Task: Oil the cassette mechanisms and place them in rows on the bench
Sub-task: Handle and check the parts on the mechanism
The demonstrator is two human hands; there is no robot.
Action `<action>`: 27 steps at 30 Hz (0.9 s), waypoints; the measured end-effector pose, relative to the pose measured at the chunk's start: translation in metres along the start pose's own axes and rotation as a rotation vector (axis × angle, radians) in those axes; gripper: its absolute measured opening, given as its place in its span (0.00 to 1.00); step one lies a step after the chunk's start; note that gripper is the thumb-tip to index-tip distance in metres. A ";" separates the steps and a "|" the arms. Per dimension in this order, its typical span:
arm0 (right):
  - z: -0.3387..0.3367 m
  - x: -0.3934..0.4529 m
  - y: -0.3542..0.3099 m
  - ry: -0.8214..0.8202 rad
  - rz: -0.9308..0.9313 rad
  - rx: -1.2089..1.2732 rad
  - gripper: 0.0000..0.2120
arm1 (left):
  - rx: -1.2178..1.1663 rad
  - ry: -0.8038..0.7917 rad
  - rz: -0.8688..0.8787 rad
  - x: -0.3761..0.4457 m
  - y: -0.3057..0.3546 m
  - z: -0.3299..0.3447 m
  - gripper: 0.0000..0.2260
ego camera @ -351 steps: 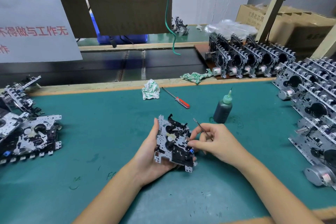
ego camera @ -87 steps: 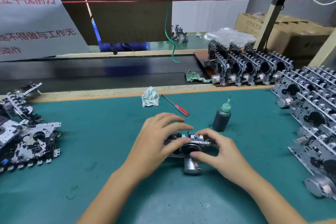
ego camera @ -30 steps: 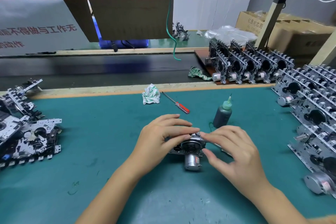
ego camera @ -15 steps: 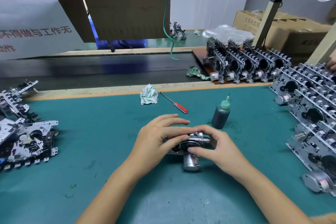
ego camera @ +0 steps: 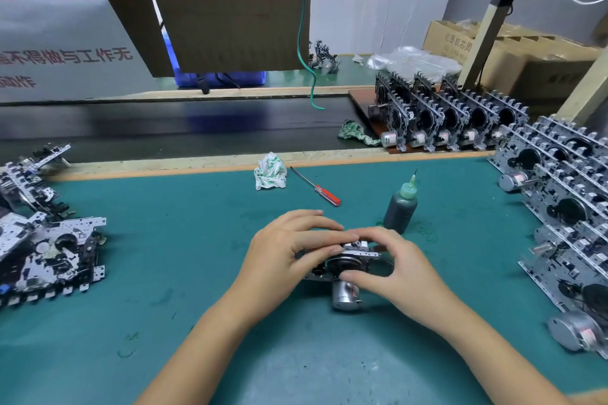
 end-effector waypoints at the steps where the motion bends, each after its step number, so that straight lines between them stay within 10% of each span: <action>1: -0.006 -0.004 -0.001 0.049 -0.028 -0.147 0.19 | 0.001 0.000 0.003 0.000 0.000 0.000 0.11; 10: -0.008 -0.025 -0.018 0.182 -0.254 -0.697 0.21 | -0.006 0.016 0.034 0.000 0.003 -0.001 0.10; 27: -0.026 0.000 -0.082 0.175 -0.454 -0.694 0.18 | -0.121 -0.010 -0.052 0.000 -0.001 -0.020 0.09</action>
Point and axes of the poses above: each hand's wrist, its own x-axis towards the middle knuckle, its own z-axis out of the palm, y = z × x, the point moved 10 cm from there along x, towards the middle knuckle, and after that the axes turned 3 degrees about -z, right-handed, at the moved point
